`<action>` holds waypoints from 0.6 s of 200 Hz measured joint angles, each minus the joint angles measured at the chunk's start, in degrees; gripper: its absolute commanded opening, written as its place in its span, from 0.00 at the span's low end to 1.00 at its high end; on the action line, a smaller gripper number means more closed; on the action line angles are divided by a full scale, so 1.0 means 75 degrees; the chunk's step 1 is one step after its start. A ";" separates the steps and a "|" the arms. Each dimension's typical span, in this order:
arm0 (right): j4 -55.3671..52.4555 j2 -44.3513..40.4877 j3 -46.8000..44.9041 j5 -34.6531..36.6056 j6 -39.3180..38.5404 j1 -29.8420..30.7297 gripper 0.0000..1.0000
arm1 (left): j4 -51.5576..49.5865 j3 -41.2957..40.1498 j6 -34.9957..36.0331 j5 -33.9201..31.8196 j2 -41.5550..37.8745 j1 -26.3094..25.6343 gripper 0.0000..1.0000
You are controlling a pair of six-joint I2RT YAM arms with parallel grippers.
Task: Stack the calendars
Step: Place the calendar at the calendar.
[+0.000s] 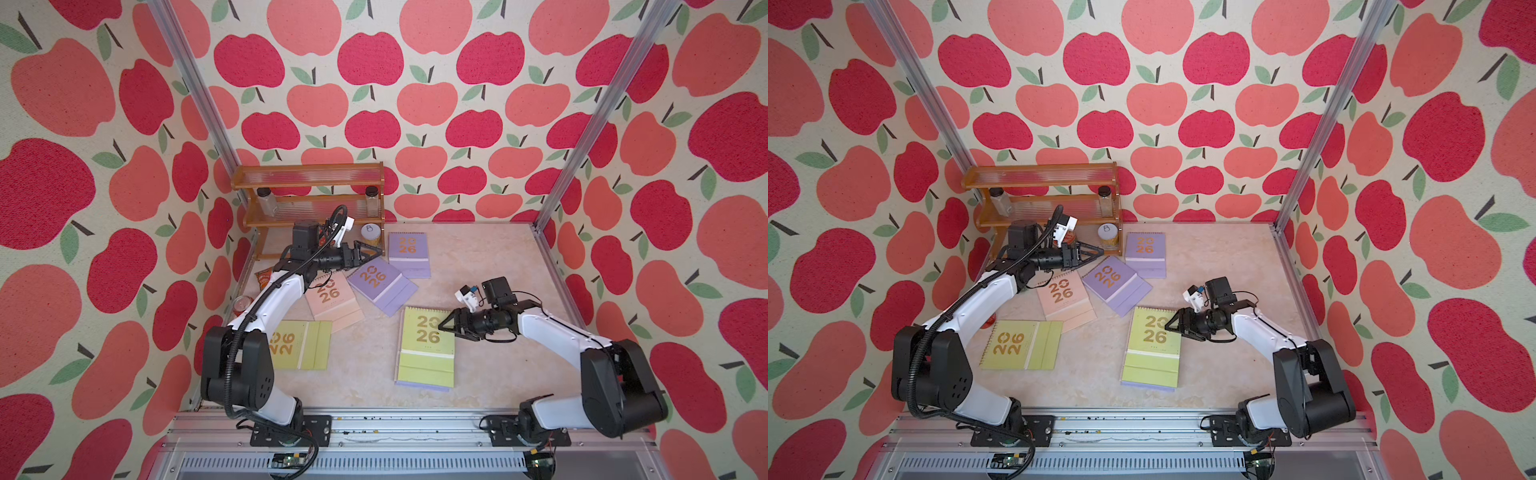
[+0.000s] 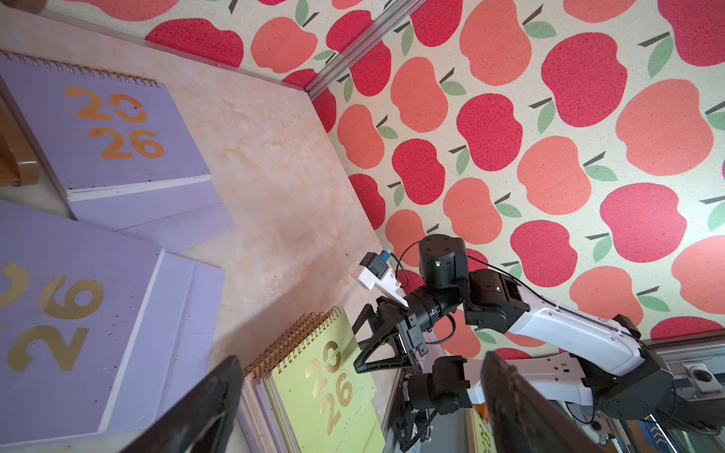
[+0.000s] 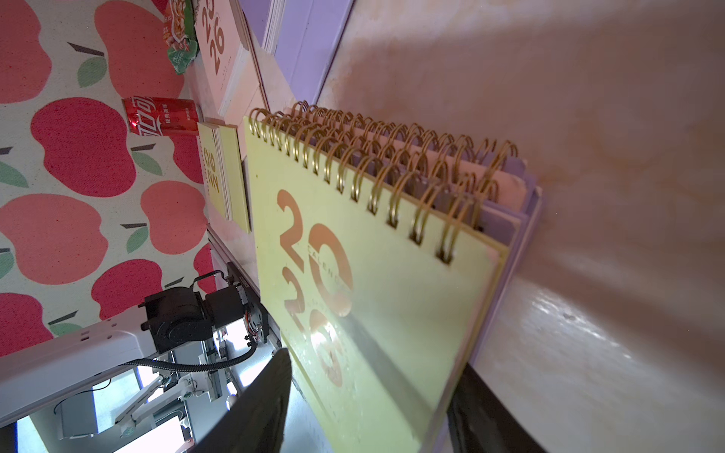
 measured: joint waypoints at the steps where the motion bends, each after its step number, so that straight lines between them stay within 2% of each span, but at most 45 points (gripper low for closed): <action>1: -0.0003 0.0000 0.0003 0.0006 0.0000 0.0000 0.65 | 0.0000 0.0000 0.0000 0.0000 0.0000 0.0000 0.94; 17: -0.0125 -0.0061 0.0038 0.0227 -0.0023 0.0029 0.66 | -0.0055 0.0026 0.0012 -0.0047 0.0000 0.0000 0.93; 75: -0.1090 -0.0259 0.0093 0.1999 -0.0265 0.0035 0.69 | -0.0449 0.0152 0.0265 -0.0172 0.0000 0.0003 0.94; 120: -0.1740 -0.0644 0.1061 0.3118 -0.0851 0.0035 0.70 | -0.2133 0.1023 0.0793 -0.1253 0.0079 0.0207 0.95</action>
